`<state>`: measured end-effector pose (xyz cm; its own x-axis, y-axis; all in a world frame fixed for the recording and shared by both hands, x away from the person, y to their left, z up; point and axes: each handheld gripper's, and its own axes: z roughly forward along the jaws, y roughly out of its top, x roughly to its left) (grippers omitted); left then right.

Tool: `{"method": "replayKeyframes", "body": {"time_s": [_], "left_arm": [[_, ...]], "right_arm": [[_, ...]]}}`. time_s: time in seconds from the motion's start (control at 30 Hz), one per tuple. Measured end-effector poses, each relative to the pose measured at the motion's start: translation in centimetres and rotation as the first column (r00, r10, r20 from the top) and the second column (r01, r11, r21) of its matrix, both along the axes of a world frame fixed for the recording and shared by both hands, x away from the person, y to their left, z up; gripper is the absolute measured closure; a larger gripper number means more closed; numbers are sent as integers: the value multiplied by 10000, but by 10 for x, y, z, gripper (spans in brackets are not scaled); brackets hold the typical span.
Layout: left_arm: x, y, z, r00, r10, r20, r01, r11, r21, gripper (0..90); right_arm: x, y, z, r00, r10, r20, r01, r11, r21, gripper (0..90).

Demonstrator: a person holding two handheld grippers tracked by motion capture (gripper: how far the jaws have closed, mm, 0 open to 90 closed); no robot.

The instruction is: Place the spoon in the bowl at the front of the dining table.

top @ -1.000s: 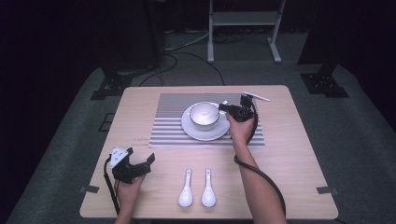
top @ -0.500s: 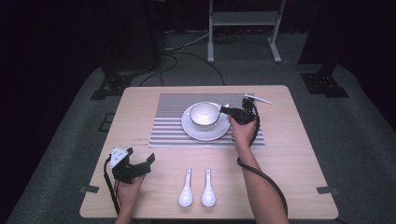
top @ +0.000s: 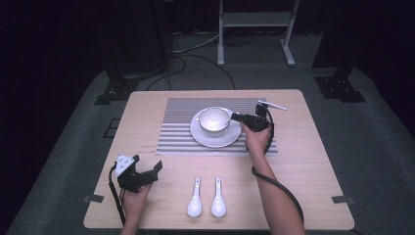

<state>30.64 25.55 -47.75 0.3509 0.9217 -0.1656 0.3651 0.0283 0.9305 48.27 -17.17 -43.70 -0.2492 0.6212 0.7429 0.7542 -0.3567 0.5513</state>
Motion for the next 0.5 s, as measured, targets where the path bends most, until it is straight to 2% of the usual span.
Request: {"method": "replayKeyframes", "body": {"time_s": [0.5], "left_arm": [[1,-1,0,10000,4,-55,-4,10000,87,0]], "right_arm": [[-6,-4,-6,9971,757,-119,-753,9966,320,618]]}}
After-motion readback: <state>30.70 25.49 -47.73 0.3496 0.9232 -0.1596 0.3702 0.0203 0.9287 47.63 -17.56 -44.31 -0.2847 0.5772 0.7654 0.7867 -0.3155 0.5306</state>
